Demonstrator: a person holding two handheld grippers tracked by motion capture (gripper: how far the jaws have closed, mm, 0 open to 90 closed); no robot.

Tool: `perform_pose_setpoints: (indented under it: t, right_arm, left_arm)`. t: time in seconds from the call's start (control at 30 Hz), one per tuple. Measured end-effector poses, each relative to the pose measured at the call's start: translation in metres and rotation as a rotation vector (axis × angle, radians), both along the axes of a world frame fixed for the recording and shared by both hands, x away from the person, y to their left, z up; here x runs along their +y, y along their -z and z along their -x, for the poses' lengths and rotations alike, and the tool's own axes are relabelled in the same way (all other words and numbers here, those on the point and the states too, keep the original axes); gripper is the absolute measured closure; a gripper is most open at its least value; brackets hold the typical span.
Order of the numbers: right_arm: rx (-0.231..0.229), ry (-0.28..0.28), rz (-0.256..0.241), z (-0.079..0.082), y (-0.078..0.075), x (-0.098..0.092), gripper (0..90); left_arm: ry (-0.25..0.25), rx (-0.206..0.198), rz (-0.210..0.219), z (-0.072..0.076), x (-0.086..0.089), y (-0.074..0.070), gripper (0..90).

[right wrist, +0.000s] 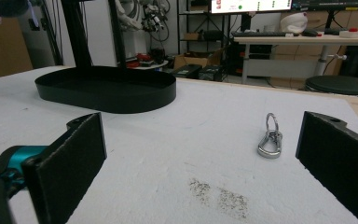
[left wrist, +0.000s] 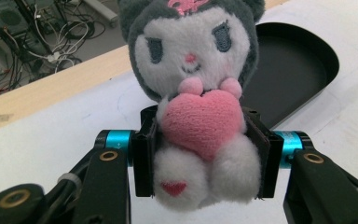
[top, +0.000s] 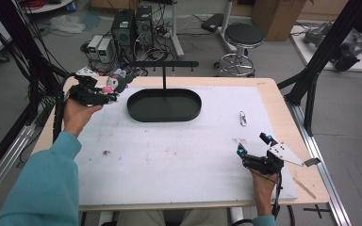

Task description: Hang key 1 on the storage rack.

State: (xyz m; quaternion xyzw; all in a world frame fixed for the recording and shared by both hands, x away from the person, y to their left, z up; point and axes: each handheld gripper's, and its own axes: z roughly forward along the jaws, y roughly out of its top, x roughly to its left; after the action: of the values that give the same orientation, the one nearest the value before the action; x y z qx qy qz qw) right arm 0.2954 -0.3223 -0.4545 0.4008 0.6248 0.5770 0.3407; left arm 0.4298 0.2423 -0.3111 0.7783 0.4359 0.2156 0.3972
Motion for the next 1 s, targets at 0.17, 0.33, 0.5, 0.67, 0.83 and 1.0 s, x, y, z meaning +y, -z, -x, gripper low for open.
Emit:
perform_pose_setpoints:
  t: [0.17, 0.33, 0.5, 0.67, 0.83, 1.0]
  right_arm:
    - [0.003, -0.001, -0.002, 0.0, 0.0, 0.0, 0.8]
    - [0.003, -0.001, -0.003, 0.0, 0.0, 0.0, 0.8]
    - [0.0, -0.001, -0.001, 0.0, 0.0, 0.0, 0.8]
    - [0.0, -0.001, -0.001, 0.0, 0.0, 0.0, 0.8]
    - [-0.002, 0.0, 0.0, 0.0, 0.0, 0.0, 0.8]
    - [-0.001, -0.002, -0.002, 0.0, 0.0, 0.0, 0.8]
  left_arm:
    - [0.007, -0.01, -0.001, -0.002, -0.008, -0.006, 53.6]
    - [0.01, -0.011, -0.002, -0.004, -0.014, -0.009, 53.6]
    - [0.009, -0.019, -0.001, -0.006, -0.018, -0.015, 53.6]
    - [0.006, -0.025, 0.003, -0.008, -0.022, -0.019, 53.6]
    - [0.007, -0.029, -0.002, -0.011, -0.025, -0.023, 53.5]
    - [0.01, -0.03, -0.015, -0.015, -0.03, -0.026, 53.5]
